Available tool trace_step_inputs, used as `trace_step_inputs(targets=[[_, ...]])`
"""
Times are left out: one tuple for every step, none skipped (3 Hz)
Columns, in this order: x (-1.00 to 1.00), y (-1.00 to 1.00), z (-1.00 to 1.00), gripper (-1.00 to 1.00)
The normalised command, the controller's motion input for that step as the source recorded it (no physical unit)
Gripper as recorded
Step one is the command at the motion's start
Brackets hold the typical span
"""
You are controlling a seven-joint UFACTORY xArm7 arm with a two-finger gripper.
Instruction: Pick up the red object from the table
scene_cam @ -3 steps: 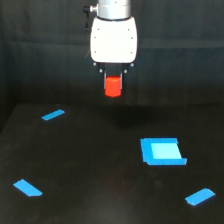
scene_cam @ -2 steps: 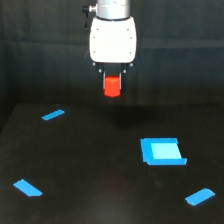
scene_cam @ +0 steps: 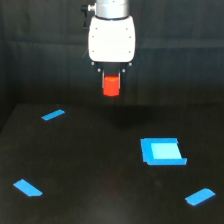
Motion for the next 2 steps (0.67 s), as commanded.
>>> trace_step_inputs(targets=[[-0.07,-0.05,0.07,-0.94],[-0.09,-0.10,-0.01,-0.93]])
